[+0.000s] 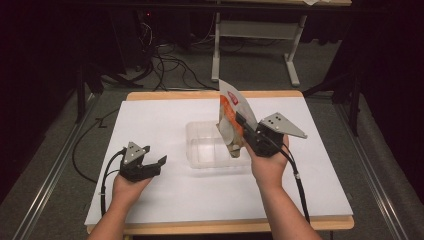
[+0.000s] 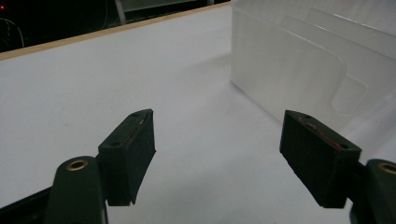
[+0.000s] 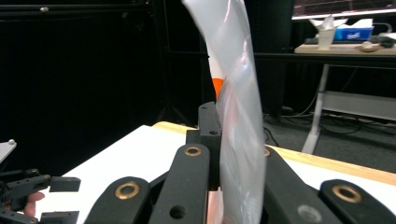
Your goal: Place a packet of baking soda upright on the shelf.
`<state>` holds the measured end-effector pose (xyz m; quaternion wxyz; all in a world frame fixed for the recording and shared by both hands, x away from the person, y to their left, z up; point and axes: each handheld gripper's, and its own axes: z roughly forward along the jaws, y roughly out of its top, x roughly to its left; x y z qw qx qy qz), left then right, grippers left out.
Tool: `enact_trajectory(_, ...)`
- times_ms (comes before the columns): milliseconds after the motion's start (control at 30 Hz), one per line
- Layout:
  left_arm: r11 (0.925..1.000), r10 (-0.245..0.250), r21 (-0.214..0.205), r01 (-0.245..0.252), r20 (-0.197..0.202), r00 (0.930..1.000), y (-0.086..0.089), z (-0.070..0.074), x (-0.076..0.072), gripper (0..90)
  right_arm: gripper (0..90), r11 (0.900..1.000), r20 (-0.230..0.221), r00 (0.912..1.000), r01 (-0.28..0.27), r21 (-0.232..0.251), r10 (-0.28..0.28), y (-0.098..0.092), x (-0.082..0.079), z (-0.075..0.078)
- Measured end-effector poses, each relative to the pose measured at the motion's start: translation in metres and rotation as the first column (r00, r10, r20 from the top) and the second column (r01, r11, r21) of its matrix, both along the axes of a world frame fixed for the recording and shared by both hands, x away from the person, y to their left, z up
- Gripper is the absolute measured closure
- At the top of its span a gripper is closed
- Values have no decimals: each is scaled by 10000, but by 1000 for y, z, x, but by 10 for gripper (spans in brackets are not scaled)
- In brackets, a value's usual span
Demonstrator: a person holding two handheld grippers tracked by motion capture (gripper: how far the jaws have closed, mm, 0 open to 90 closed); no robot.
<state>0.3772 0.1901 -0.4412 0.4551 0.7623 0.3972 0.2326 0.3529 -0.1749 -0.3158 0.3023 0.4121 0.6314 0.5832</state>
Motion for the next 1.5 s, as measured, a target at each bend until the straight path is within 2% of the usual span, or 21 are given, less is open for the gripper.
enact_trajectory(300, 10000, -72, -53, 72, 19, 10000, 1, 1, 0, 270, 900, 9994, -279, 9991, -321, -156, 317, 33, 18, -17)
enact_trajectory(500, 9998, -57, -172, 56, -32, 10000, 3, 1, 1, 270, 900, 9990, -568, 9980, -288, -333, 269, 48, 29, -29)
enact_trajectory(600, 9998, -68, -193, 68, 0, 10000, 3, 1, 1, 270, 900, 9984, -621, 9978, -267, -492, 236, 56, 35, -35)
enact_trajectory(733, 9997, -74, -239, 75, 22, 10000, 3, 2, 0, 270, 900, 9987, -687, 9975, -211, -468, 178, 63, 42, -41)
enact_trajectory(867, 9996, -97, -261, 97, -6, 10000, 3, 1, 1, 270, 900, 9974, -675, 9977, -151, -698, 104, 72, 48, -47)
enact_trajectory(1267, 9994, -185, -295, 184, -26, 9998, 2, 1, 1, 268, 900, 9928, -628, 9980, -140, -1190, 65, 78, 54, -62)
enact_trajectory(1500, 9994, -209, -275, 208, -58, 9998, 1, 0, 1, 267, 900, 9942, -743, 9972, -182, -1064, 103, 78, 53, -73)
